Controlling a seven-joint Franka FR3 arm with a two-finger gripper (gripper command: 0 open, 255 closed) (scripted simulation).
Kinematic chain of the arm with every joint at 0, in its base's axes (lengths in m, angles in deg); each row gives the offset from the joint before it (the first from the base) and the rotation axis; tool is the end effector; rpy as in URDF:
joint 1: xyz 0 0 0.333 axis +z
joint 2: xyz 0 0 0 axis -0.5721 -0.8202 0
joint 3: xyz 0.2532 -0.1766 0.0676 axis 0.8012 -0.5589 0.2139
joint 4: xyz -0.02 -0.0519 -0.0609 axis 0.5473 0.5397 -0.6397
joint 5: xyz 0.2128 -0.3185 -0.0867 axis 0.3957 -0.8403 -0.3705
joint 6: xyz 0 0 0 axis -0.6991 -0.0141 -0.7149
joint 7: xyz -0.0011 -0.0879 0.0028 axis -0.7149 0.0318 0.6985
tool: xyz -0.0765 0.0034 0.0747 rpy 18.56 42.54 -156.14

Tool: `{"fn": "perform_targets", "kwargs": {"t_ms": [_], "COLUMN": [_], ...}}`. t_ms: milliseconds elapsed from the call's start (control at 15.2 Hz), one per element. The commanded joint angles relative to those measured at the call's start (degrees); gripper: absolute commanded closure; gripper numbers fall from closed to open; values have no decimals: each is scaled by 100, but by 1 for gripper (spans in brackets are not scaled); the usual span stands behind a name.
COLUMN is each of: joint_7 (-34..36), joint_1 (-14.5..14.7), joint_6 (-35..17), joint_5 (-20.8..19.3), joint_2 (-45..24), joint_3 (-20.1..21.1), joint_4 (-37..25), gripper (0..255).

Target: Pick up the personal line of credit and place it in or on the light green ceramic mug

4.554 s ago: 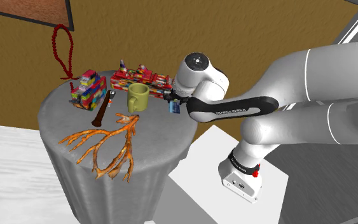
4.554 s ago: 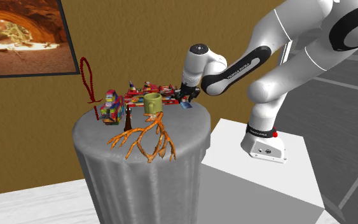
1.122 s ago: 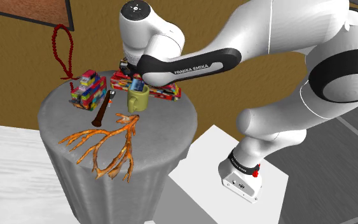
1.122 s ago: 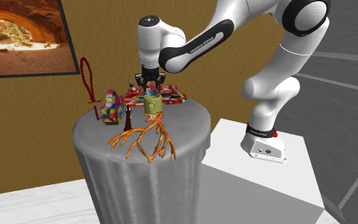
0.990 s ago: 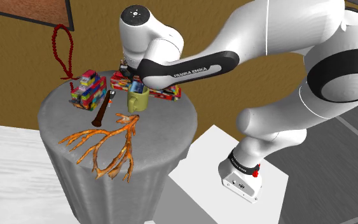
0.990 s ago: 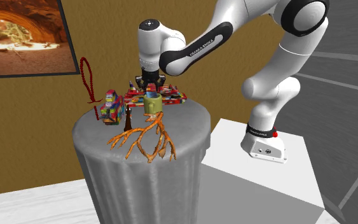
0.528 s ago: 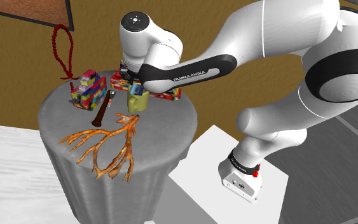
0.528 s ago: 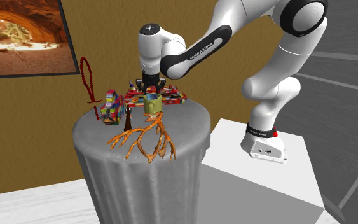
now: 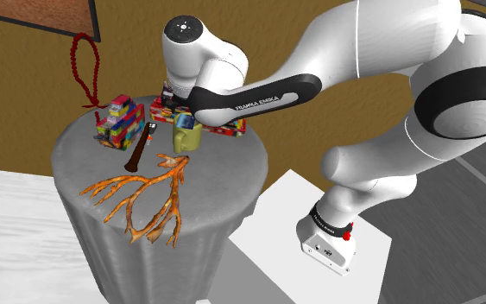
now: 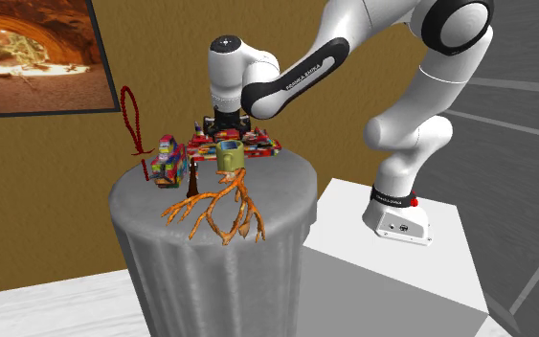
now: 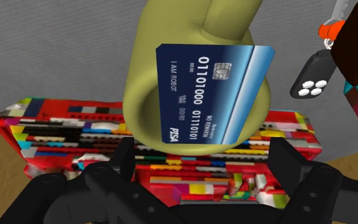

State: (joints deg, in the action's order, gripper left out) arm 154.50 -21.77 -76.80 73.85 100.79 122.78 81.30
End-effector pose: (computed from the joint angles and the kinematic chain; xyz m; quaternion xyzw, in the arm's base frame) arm 0.4739 0.2505 0.4183 0.8784 -0.3815 0.2632 0.1165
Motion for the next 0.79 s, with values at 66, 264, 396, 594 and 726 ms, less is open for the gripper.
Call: {"fn": "perform_targets", "kwargs": {"t_ms": [66,264,396,594,726], "joint_7": [-83,-173,-175,-175,-175], "joint_1": [528,900,900,899,899], "joint_6": [352,668,668,668,668], "joint_5": [126,259,261,261,261], "joint_2": [92,207,208,208,208], "joint_3": [-435,-740,-740,-739,-739], "joint_4": [-133,-279,-279,-279,-279], "gripper": [0,0,0,0,0]}}
